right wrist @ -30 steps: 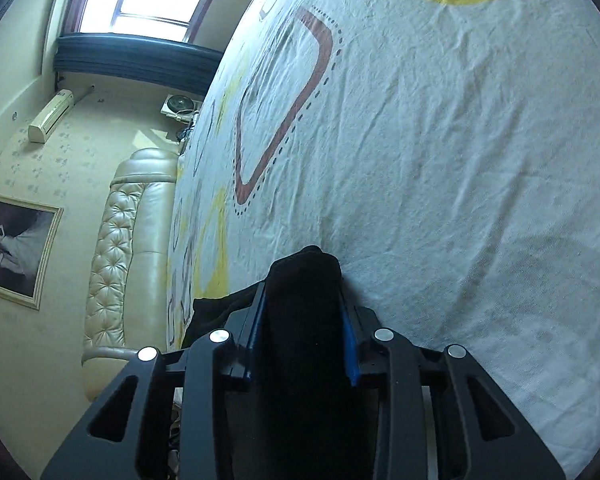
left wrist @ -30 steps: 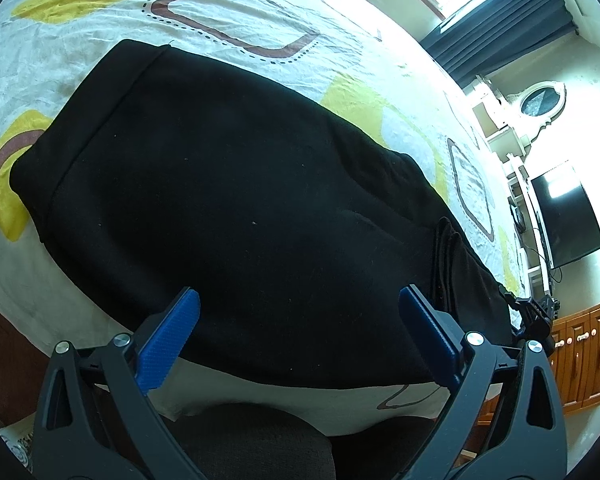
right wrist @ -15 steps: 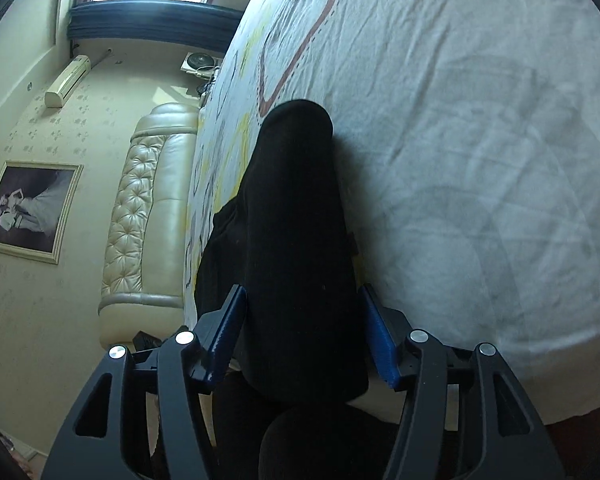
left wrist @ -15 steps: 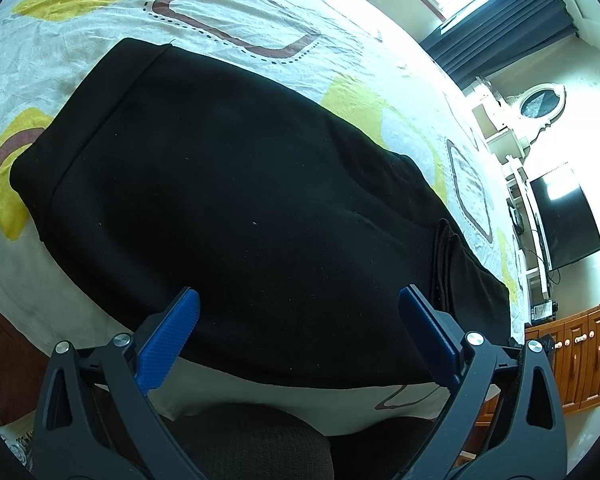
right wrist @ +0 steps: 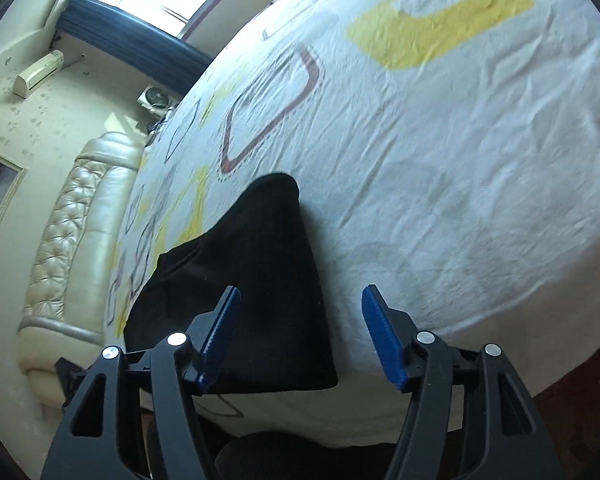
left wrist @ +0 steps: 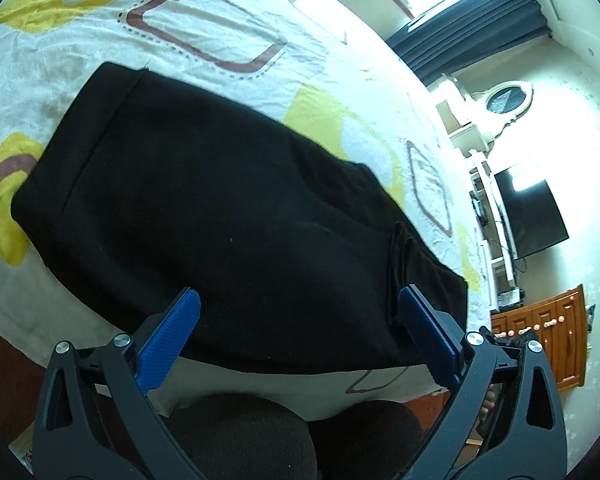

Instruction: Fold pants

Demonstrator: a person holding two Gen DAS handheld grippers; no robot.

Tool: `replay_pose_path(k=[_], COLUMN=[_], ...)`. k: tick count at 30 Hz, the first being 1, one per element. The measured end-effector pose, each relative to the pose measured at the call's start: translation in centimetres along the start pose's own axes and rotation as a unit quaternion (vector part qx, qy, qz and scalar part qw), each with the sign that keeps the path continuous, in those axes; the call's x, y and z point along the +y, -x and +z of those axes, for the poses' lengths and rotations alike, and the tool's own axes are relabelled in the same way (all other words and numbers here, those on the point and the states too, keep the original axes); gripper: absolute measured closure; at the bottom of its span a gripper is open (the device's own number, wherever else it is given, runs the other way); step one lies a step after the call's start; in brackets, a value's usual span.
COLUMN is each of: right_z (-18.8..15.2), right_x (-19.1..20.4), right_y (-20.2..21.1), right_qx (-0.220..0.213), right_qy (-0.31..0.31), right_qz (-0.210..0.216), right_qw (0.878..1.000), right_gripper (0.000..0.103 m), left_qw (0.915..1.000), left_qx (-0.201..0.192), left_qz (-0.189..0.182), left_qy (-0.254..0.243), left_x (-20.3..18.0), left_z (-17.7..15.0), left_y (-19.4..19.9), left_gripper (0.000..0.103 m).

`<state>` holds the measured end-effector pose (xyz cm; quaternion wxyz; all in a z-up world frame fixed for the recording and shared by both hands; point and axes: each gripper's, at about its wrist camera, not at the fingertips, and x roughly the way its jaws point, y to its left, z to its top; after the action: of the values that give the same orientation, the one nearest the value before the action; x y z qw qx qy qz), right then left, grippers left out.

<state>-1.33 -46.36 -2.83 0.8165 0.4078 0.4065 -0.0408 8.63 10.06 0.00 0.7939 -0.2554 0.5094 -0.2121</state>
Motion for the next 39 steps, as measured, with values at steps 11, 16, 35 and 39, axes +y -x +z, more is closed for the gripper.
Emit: replay_pose_path(k=[11,16,35,39], right_z=[-5.2,-7.0,-8.6,-8.6], right_x=[10.0,12.2,11.4,11.0], right_y=[-1.3,-2.6,-6.0,-6.3], right_qx=[-0.032,-0.008,0.053,0.056], right_qy=[0.101,0.17,0.142,0.125], right_qz=[0.038,0.024,0.03,0.038], right_qw=[0.994,0.985,0.988,0.99], right_gripper=[0.03,0.03,0.028,0.027], left_qw=[0.994,0.9891,0.9918,0.9948], left_qx=[-0.065,-0.035,0.046,0.075], left_qz=[-0.03,-0.063,-0.114,-0.067], left_qy=[0.083,0.128,0.037,0.018], left_x=[12.2,16.3,14.0,13.0], left_z=[5.0,6.1,6.9,6.8], left_y=[6.5,4.0,-0.5,-2.2], left_gripper=[0.004,0.004,0.029,0.054])
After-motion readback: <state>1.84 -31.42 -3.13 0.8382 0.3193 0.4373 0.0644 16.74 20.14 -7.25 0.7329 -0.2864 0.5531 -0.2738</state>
